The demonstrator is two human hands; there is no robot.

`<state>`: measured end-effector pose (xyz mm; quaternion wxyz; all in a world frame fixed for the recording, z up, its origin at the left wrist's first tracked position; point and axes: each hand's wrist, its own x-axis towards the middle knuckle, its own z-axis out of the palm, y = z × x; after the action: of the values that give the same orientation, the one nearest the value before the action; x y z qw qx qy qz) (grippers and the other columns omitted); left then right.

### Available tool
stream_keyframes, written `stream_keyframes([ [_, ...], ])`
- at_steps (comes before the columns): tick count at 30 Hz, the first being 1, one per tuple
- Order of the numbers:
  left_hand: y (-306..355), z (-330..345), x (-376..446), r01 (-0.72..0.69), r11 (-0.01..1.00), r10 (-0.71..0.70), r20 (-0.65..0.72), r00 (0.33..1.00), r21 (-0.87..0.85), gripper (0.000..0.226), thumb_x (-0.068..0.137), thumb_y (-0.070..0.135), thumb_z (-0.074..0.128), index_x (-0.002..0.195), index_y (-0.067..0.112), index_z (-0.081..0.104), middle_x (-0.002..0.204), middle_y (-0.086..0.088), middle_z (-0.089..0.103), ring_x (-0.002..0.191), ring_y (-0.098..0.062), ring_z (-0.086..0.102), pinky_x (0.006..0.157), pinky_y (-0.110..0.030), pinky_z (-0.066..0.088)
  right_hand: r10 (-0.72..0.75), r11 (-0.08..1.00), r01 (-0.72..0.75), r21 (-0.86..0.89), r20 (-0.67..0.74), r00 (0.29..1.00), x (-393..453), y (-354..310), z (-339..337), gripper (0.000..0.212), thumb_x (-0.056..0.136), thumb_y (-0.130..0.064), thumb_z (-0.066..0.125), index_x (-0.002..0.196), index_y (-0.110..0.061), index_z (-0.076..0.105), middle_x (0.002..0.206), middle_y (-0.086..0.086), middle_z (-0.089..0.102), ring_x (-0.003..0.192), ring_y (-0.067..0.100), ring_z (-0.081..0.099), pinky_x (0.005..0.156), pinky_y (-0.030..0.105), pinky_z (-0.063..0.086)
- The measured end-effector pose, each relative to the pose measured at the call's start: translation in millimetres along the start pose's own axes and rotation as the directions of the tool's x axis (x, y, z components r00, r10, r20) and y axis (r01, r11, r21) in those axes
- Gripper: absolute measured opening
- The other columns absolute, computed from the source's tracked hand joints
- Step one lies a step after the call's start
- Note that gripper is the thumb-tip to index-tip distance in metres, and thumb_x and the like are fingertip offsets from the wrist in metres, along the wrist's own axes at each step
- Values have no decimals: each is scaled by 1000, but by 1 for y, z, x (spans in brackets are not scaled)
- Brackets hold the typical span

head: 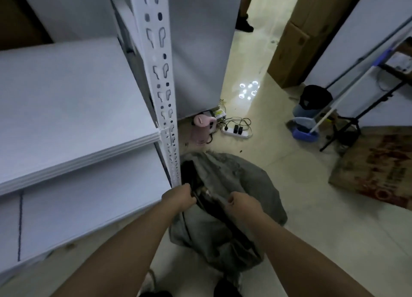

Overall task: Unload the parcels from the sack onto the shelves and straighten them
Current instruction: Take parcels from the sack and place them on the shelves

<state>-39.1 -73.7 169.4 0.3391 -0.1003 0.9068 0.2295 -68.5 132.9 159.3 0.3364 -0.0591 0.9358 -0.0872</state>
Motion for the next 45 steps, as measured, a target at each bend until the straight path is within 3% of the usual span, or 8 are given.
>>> stream_keyframes([
  [12,-2,164,218,75,996,-85,-223,971,-53,87,79,43,69,146,16,22,143,-10,35,132,-30,35,104,-39,35,-201,953,163,-256,-131,971,225,77,135,27,94,-33,48,112,-13,53,116,6,59,106,27,57,76,31,41],
  [21,-46,297,393,74,996,-85,-290,953,-47,111,71,46,74,151,16,3,152,-9,18,141,-28,23,111,-38,25,-361,812,180,-556,-235,903,402,117,287,84,87,-41,60,152,-18,11,138,9,39,119,27,43,89,40,40],
  [24,-47,319,431,74,997,-79,-358,930,-29,123,66,52,76,151,18,-6,155,-11,11,143,-29,19,115,-41,20,-466,783,217,-582,-318,826,431,130,289,74,91,-21,53,153,-21,11,132,7,42,111,27,50,76,39,48],
  [27,-42,330,455,59,998,-70,-457,887,-37,134,59,64,74,149,24,-17,157,-10,3,144,-29,15,114,-47,18,-595,732,239,-637,-429,679,447,143,255,66,81,-14,65,142,-18,42,125,9,54,97,27,59,54,33,51],
  [31,-24,337,473,41,999,-32,-607,794,1,139,56,76,66,144,24,-29,157,-12,5,143,-30,18,112,-50,22,-698,583,65,-810,-458,550,457,169,195,38,86,-17,59,123,-17,57,127,17,57,91,30,64,46,29,49],
  [38,-22,341,487,49,987,39,-517,855,155,111,65,91,30,152,28,3,160,-11,-1,146,-34,-1,114,-57,2,-614,245,-313,-918,-397,683,446,213,147,26,86,-34,55,110,-33,66,126,-4,60,102,11,61,68,23,46],
  [42,-27,340,484,52,997,-9,-532,847,66,72,86,70,30,149,40,13,160,-11,-1,146,-34,-3,116,-54,2,-356,350,-351,-869,-470,808,448,226,143,38,98,-31,38,133,-25,54,134,2,42,121,20,40,92,30,36],
  [45,-32,335,481,76,991,-14,-489,872,108,75,86,63,38,150,41,6,160,-12,-4,145,-36,-2,116,-53,4,-134,449,-410,-794,-514,847,449,215,158,57,99,-48,23,145,-19,42,146,10,36,136,28,23,109,40,24],
])
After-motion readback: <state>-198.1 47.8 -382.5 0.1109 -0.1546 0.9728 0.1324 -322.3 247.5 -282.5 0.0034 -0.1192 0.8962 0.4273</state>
